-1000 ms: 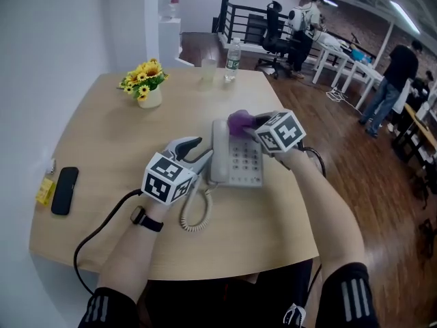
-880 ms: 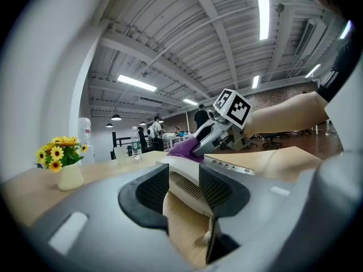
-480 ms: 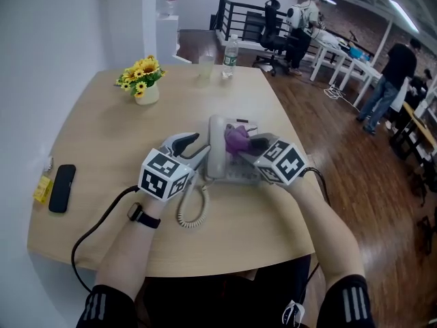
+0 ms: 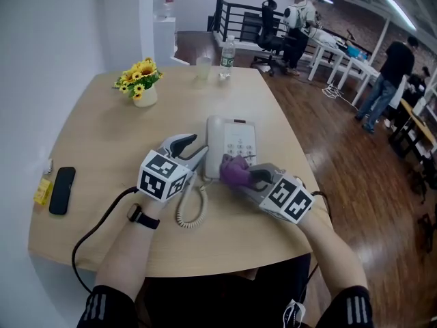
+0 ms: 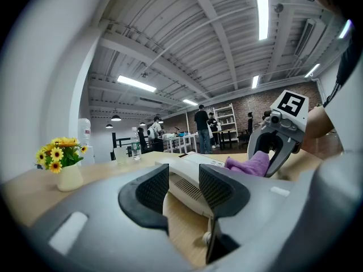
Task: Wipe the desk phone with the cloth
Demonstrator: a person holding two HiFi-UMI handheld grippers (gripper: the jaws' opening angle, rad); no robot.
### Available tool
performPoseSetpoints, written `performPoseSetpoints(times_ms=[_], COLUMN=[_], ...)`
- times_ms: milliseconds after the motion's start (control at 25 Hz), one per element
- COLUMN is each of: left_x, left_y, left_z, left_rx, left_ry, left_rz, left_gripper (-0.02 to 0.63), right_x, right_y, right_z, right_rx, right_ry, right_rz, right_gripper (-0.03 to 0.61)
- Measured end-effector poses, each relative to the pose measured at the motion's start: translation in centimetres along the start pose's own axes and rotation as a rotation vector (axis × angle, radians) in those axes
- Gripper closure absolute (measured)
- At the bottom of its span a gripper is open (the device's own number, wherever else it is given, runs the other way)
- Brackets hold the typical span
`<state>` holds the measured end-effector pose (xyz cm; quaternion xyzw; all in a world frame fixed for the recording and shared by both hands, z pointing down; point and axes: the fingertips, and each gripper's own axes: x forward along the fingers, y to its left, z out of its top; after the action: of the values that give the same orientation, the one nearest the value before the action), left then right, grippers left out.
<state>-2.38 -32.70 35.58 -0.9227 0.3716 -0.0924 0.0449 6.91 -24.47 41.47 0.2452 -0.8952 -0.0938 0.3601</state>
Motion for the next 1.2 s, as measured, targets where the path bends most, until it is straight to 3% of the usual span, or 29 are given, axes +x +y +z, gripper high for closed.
performPoseSetpoints(times_ms=[160,360,520,1200], left_x=[0.0,0.0,-0.1,0.1], left_y=[0.0,-0.1,-0.1,-0.5], left_z=[-0.1,-0.1,-0.2,-0.1], left_rx=[0.001,0.004,0.003,-0.001], left_ry=[0.0,0.001,0.001,-0.011], left_rz=[0.001,0.0,-0.001,-0.013], left_gripper=[0.454,0.456,0.454,0.454], right_x=[-1.0,-2.0,0.0,-4.5], right_y=[1.7,1.2,1.0,-2.1], right_z=[-0.1,2.3,1.9,-5.4], right_rx=[-0.024,-0.055,-0.113,0.025], right_ry=[0.006,-0.079,-0.023,0.058], right_rz=[0.047,-0.002,-0.007,-0.079], right_gripper=[0.453,0.453,0.451,0.453])
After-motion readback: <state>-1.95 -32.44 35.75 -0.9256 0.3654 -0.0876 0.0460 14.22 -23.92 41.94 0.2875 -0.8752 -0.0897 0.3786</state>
